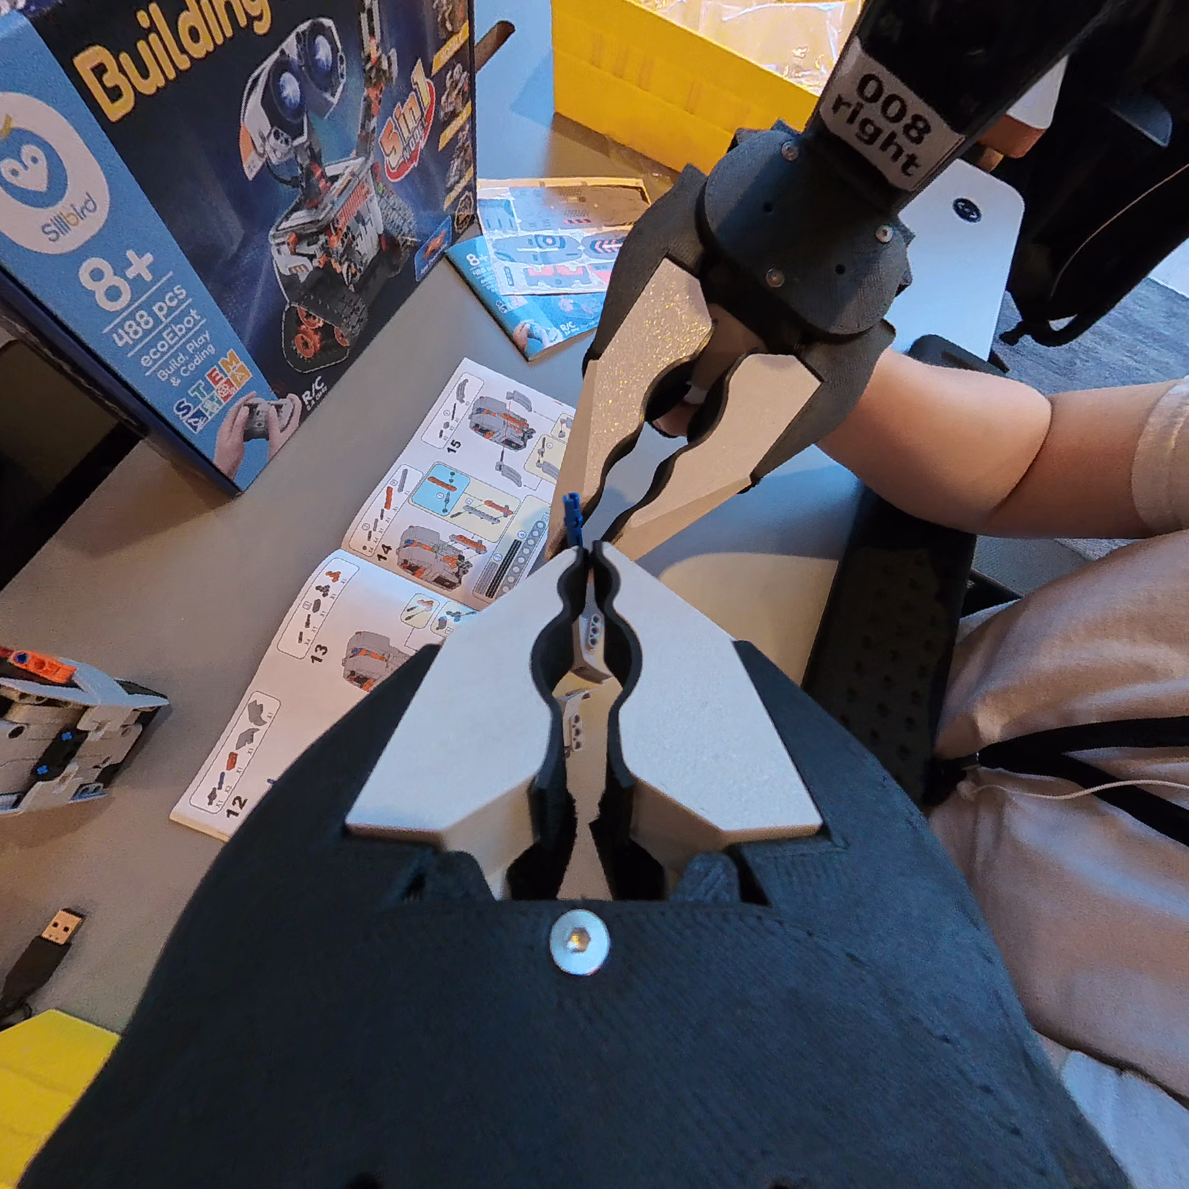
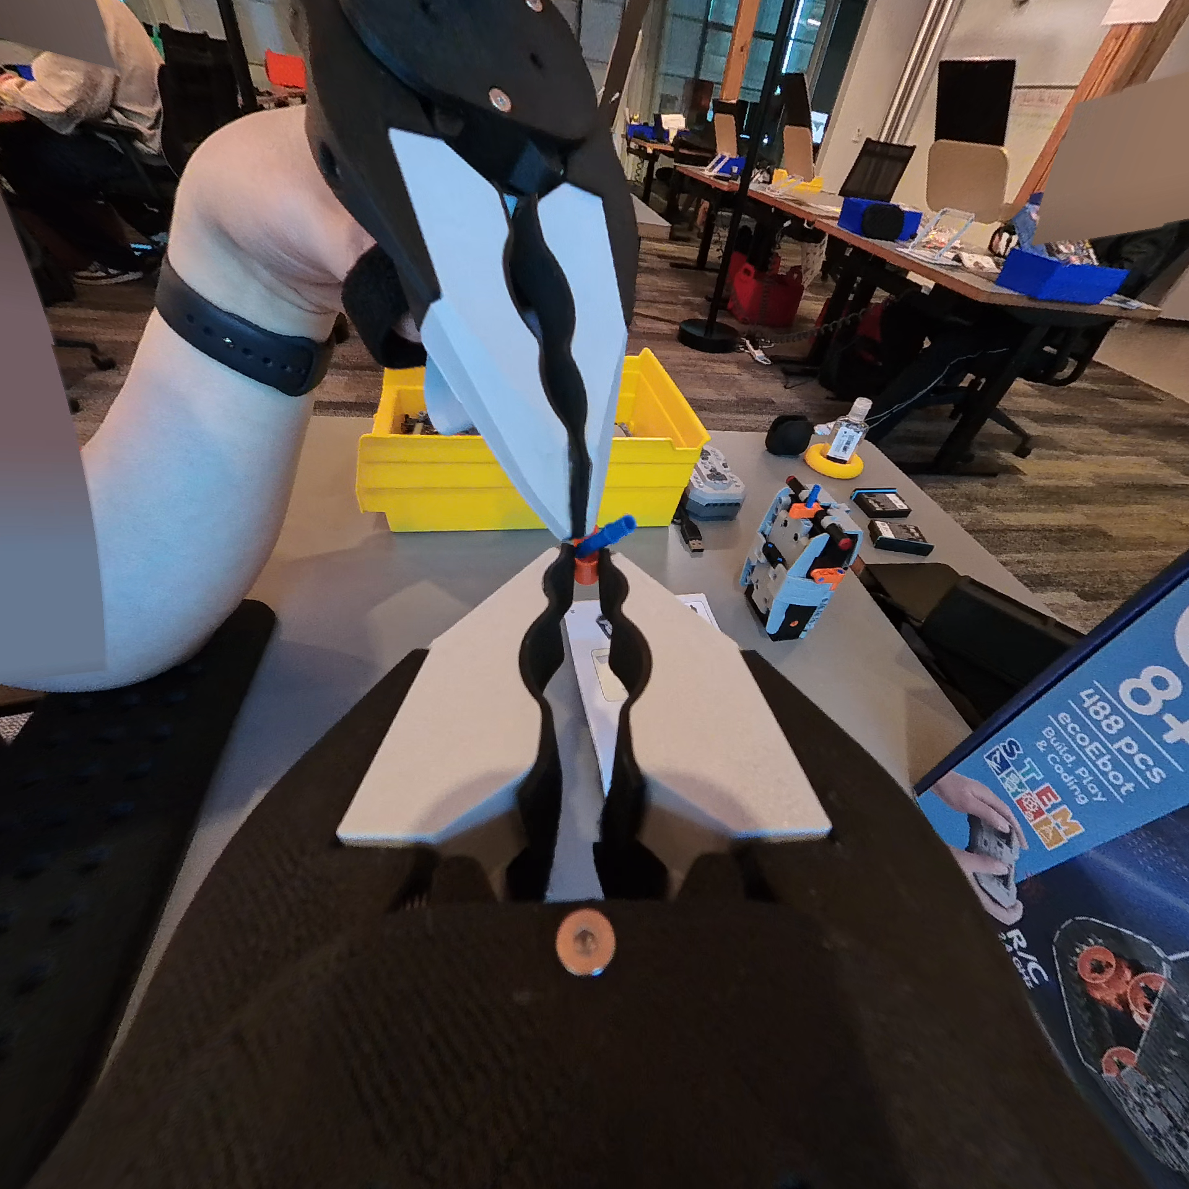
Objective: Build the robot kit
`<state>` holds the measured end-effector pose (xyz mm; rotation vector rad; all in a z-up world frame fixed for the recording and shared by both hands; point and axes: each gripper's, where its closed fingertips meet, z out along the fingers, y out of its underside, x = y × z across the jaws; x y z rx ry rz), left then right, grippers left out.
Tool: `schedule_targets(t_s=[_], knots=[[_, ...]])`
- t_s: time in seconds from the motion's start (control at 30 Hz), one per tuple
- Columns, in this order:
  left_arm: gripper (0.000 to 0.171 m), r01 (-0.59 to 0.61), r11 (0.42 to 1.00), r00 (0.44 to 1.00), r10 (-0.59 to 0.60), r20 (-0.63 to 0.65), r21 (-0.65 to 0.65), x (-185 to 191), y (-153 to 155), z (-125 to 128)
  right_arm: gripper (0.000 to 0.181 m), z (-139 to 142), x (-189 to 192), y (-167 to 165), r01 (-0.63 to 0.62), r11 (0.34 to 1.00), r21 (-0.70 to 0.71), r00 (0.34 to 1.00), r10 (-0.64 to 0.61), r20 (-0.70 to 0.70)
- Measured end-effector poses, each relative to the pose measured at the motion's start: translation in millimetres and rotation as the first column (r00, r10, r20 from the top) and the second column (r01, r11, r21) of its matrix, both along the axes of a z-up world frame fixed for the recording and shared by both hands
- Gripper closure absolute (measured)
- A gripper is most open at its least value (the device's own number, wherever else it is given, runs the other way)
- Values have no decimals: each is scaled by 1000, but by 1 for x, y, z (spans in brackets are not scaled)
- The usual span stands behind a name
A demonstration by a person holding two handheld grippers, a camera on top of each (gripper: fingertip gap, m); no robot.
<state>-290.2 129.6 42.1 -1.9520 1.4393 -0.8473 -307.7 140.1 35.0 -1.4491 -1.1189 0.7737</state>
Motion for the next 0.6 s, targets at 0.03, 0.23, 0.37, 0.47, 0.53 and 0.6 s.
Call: schedule_targets(t_s=[0.03, 0.23, 0.37, 0.47, 0.53, 0.6], knots=[[171, -1, 1000, 1000, 1, 3, 2, 0, 0, 1, 175, 0, 0, -1, -5, 1000, 0, 1000, 5, 0], [170, 3, 1000, 1000, -3, 0, -26, -3, -3, -1, 175, 2, -2, -4, -23, 1000, -6, 1000, 23, -10], [170, -3, 1000, 1000, 3, 14, -19, -5, -3, 2, 175, -2, -2, -3, -27, 999, -33, 1000, 27, -5], [169, -15, 1000, 999, 15, 32, -5, -9, -3, 8, 175, -2, -3, -4, -39, 998, -53, 999, 38, -14], [169, -41, 999, 999, 40, 32, 23, -15, 1, 10, 175, -3, -3, -6, -55, 996, -70, 998, 54, -17], [167, -48, 994, 998, 44, 45, 96, -19, 4, 16, 175, -4, -2, -8, -78, 992, -97, 997, 76, -16]])
